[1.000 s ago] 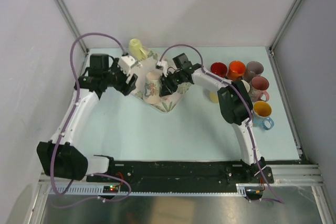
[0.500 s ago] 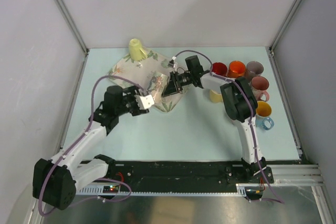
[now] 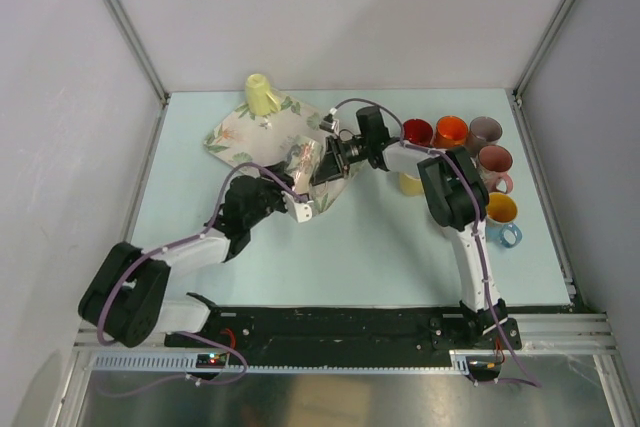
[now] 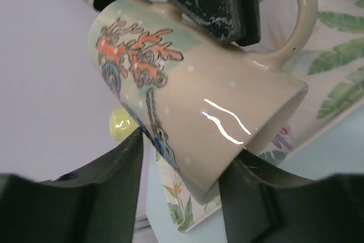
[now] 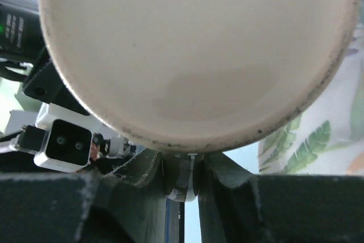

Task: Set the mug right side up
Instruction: Turn over the cup on the tray.

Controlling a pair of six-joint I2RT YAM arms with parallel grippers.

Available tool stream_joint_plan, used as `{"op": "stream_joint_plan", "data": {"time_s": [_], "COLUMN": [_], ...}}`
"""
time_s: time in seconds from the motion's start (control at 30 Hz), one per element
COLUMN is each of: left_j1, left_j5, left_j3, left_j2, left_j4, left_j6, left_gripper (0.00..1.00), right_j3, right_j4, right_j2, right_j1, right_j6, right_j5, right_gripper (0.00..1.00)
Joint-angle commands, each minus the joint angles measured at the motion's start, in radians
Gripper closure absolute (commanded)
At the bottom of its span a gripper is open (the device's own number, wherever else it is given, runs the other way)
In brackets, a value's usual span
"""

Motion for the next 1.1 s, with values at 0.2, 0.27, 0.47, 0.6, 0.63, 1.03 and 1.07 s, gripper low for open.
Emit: {"op": "stream_joint_plan", "data": {"time_s": [0.2, 0.27, 0.47, 0.6, 0.63, 1.03, 1.07], "left_j1": [-0.008, -0.007, 0.005, 0.019, 0.022, 0.025, 0.025], "left_j5": [-0.034, -0.052, -0.11, -0.078, -0.062, -0.034, -0.028], "left_j3": [0.099, 0.106, 0.284, 0.521, 0.564, 0.927, 0.96], "left_j2": [0.083, 0.075, -0.001, 0.016, 0.026, 0.23, 0.25], "left_j4": [0.321, 0.303, -0.134, -0.609, -0.685, -1.203, -1.233], "left_j6": [-0.007, -0.025, -0.2, -0.386, -0.432, -0.786, -0.804], "left_gripper": [0.98, 0.99, 1.0, 1.0, 1.0, 1.0, 1.0], "right_j3": [0.062, 0.073, 0.116, 0.109, 0.107, -0.032, -0.046], "right_j4": [-0.01, -0.031, -0.062, -0.141, -0.175, -0.767, -0.814], "right_j2": [-0.014, -0.031, -0.107, -0.206, -0.236, -0.621, -0.642], "right_j1": [-0.002, -0.015, -0.084, -0.136, -0.148, -0.124, -0.103], "right_j6": [-0.057, -0.068, -0.089, -0.213, -0.259, -1.349, -1.436], "right_j5": [-0.016, 0.038, 0.15, 0.295, 0.33, 0.415, 0.444], "right_gripper": [0.64, 0.5, 0.35, 0.32, 0.31, 0.31, 0.31]}}
